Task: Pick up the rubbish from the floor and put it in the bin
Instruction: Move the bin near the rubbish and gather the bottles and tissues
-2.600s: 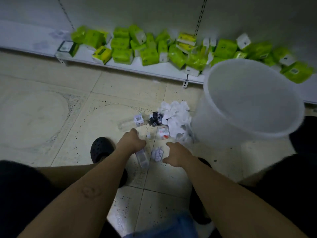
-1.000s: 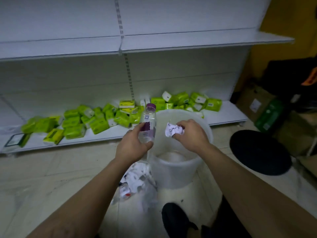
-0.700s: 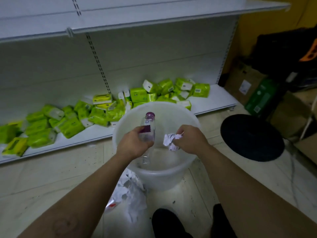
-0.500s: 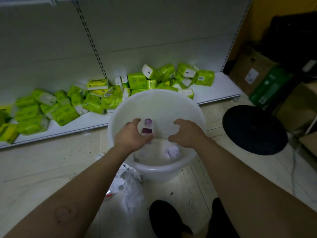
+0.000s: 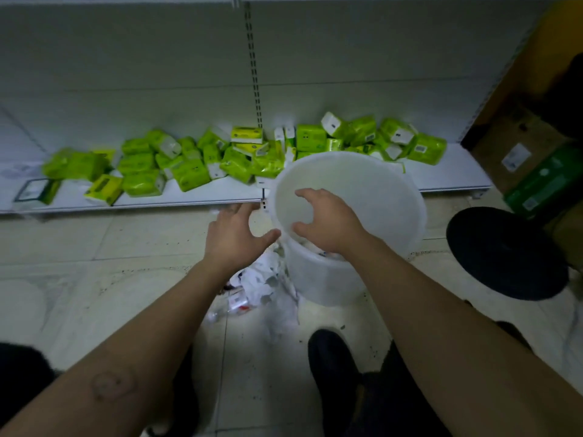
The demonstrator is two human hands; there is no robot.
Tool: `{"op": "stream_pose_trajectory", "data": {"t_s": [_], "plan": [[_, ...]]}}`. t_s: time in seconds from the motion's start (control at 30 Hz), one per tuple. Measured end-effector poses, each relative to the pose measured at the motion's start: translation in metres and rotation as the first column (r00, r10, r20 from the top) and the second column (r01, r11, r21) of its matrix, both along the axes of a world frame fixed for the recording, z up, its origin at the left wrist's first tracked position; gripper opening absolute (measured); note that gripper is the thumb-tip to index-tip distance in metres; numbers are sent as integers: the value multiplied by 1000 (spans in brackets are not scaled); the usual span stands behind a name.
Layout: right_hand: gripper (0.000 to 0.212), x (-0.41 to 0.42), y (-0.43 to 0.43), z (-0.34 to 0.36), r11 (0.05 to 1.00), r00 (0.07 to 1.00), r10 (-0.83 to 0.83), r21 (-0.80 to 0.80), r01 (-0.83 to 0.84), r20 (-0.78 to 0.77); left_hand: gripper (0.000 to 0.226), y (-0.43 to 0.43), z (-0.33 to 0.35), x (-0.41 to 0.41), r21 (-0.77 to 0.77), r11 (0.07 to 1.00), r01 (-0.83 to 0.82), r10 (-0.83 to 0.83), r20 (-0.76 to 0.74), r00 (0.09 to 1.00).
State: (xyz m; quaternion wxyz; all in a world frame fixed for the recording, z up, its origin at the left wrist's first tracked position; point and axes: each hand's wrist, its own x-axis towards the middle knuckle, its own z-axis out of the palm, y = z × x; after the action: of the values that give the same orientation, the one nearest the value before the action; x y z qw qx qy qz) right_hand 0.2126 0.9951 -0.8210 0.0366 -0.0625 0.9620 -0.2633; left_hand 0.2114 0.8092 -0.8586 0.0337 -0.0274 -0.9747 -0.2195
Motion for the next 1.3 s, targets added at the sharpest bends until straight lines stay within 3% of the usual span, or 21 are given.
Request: {"op": "stream_pose_trajectory", "data": {"t_s": [0.07,0.13,0.23,0.33,0.47,0.63,0.73,0.8,0.9,0.93,1.07,1.17,1.3], "plan": [[63,15,-30,0,996,994,89,8,-89,-58,69,-21,-13,14,18,999,-32,31,82,996],[60,27,-53,-9,979,980,196,56,-194,-21,70,-42,-29,26,80,992,-97,78,213,974],[59,34,-73,-40,941,916,282,104,-322,285,71,-71,-60,40,167,964,-208,131,382,915],[64,36,-80,-84,941,812,234,85,-327,535,62,-94,-97,51,171,957,-233,129,471,873],[68,39,-81,-151,945,661,142,99,-312,737,77,-111,-147,53,104,960,-258,146,604,784],[59,48,-85,-236,974,613,57,91,-208,788,76,-111,-211,35,-9,984,-179,142,645,750],[73,48,-90,-279,977,557,73,53,-208,827,73,-104,-242,21,-16,982,-189,157,625,765],[80,46,-90,-303,990,568,37,47,-133,822,73,-101,-262,12,-15,978,-208,175,603,778],[78,45,-87,-327,994,644,-46,-32,108,764,73,-99,-287,-2,-12,982,-189,161,577,801],[75,46,-84,-334,992,681,-61,-33,124,730,72,-98,-296,-4,-16,985,-169,148,572,807],[64,56,-75,-345,996,775,42,38,-84,631,65,-96,-319,-6,-151,986,-70,143,546,825],[57,66,-72,-341,999,790,10,-30,11,613,60,-96,-323,-3,-239,971,-27,157,547,823],[48,78,-69,-333,993,784,-92,0,116,614,73,-101,-313,13,-174,982,-70,164,615,771]]}}
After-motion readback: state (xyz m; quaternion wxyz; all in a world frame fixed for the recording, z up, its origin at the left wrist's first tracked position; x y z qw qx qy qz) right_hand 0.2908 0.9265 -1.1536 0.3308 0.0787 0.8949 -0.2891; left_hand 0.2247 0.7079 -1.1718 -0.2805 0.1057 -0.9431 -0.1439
